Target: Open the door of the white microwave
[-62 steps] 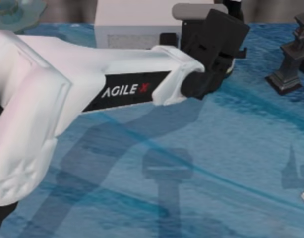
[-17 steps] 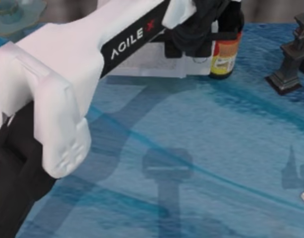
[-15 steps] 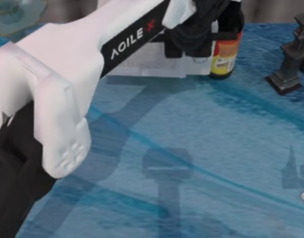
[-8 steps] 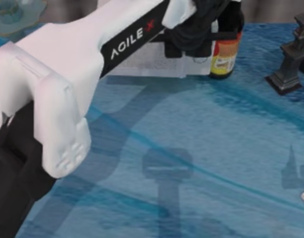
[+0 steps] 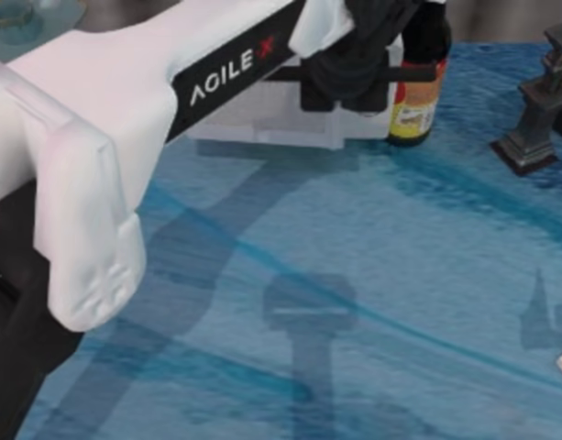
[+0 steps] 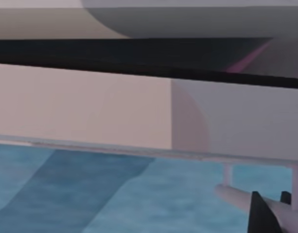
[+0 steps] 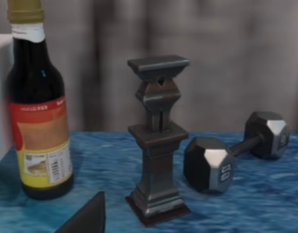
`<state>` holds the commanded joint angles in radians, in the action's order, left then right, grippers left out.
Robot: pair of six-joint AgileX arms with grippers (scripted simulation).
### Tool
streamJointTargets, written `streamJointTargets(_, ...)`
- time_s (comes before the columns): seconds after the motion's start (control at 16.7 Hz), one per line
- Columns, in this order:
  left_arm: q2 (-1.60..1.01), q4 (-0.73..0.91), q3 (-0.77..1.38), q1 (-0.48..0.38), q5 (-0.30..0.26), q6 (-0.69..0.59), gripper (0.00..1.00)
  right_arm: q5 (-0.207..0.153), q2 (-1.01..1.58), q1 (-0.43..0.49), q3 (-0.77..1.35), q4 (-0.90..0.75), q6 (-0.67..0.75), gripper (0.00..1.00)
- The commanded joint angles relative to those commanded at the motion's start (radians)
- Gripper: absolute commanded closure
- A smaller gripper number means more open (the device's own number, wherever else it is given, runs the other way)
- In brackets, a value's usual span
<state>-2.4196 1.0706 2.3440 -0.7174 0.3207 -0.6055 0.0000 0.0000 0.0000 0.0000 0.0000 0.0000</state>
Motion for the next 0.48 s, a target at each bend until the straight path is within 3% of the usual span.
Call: streamJointTargets(0.48, 0.008, -0.007, -0.010, 0.002, -0.003, 0.002, 1.00, 0.000, 0.000, 0.000, 0.000, 0.000, 0.000, 0.00)
